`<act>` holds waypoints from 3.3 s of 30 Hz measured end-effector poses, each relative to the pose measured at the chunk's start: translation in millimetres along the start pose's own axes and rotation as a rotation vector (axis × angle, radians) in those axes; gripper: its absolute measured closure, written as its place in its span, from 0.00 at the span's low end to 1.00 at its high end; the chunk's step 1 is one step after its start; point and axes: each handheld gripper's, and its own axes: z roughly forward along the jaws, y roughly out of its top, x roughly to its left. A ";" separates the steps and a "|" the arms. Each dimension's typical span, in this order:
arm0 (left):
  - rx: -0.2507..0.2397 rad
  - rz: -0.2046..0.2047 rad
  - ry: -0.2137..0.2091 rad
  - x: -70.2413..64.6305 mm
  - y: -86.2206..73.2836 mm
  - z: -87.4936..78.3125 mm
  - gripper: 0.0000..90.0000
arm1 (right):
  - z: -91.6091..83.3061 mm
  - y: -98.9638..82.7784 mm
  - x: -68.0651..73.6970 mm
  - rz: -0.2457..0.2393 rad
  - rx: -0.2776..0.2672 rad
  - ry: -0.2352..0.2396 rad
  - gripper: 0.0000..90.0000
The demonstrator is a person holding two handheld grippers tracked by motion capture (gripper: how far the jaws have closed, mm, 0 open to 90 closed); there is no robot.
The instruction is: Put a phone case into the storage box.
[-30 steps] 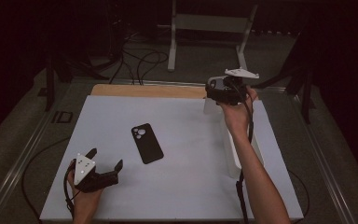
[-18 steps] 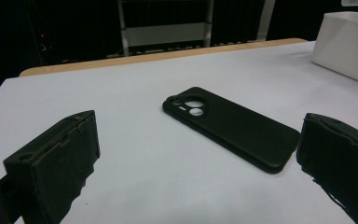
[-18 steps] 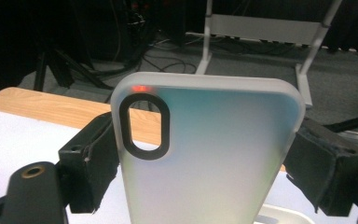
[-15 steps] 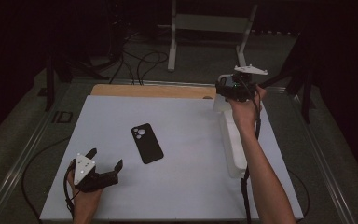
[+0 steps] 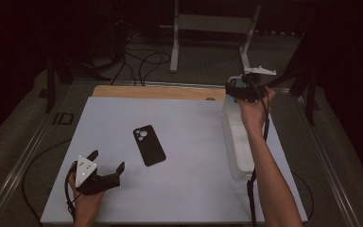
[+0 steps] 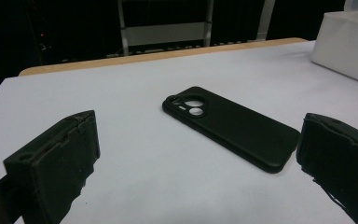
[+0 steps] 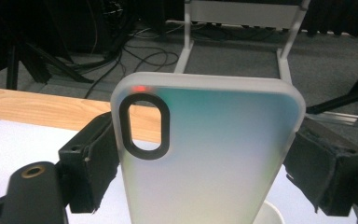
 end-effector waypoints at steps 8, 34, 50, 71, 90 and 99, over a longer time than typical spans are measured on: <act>0.002 0.002 0.001 -0.1 -0.1 0.3 0.00 | 5.8 -4.4 -9.5 -0.001 0.021 -0.035 0.18; -0.001 -0.010 0.006 0.3 -0.5 -0.3 0.00 | 23.5 -17.8 -17.9 0.002 0.093 -0.063 0.18; -0.004 -0.021 0.003 1.2 -0.8 -0.6 0.00 | 41.8 -34.3 -18.8 -0.017 0.201 -0.062 0.18; -0.005 -0.036 0.008 1.8 -1.5 -0.6 0.00 | 59.6 -51.9 -25.2 0.014 0.295 -0.089 0.18; -0.015 -0.039 0.014 3.3 -0.7 -2.3 0.00 | 54.9 -44.6 -24.9 0.037 0.251 -0.068 0.09; -0.012 -0.037 0.016 3.5 -0.7 -2.5 0.00 | 30.8 -30.3 -13.8 -0.011 0.171 -0.017 0.09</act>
